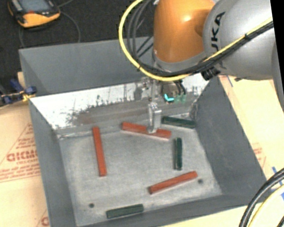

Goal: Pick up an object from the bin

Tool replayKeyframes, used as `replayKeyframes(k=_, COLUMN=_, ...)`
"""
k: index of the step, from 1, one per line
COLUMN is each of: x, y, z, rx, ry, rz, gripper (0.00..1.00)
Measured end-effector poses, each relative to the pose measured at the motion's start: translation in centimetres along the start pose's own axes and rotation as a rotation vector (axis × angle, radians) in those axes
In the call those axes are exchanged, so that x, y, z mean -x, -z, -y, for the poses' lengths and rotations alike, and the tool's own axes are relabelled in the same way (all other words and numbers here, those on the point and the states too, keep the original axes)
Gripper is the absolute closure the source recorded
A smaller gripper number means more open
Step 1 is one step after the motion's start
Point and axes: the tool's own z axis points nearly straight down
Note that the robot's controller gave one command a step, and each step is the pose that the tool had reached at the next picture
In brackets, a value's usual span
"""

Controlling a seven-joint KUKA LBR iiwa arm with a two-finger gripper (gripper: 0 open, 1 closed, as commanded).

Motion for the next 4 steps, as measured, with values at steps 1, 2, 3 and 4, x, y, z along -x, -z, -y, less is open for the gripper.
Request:
replayKeyframes(k=1, x=-2.4, y=-10.2, z=7.6, rx=-0.002, ry=0.047, rz=-0.001, gripper=0.00)
replayKeyframes(k=2, x=0.3, y=-16.9, z=9.9, rx=0.001, ry=0.022, rz=0.004, gripper=0.00)
replayKeyframes(k=3, x=0.5, y=-16.4, z=9.8, rx=0.002, ry=0.022, rz=0.010, gripper=1.00)
replayKeyframes(k=4, x=-1.4, y=-2.2, z=9.1, rx=-0.003, ry=0.191, rz=0.016, gripper=1.00)
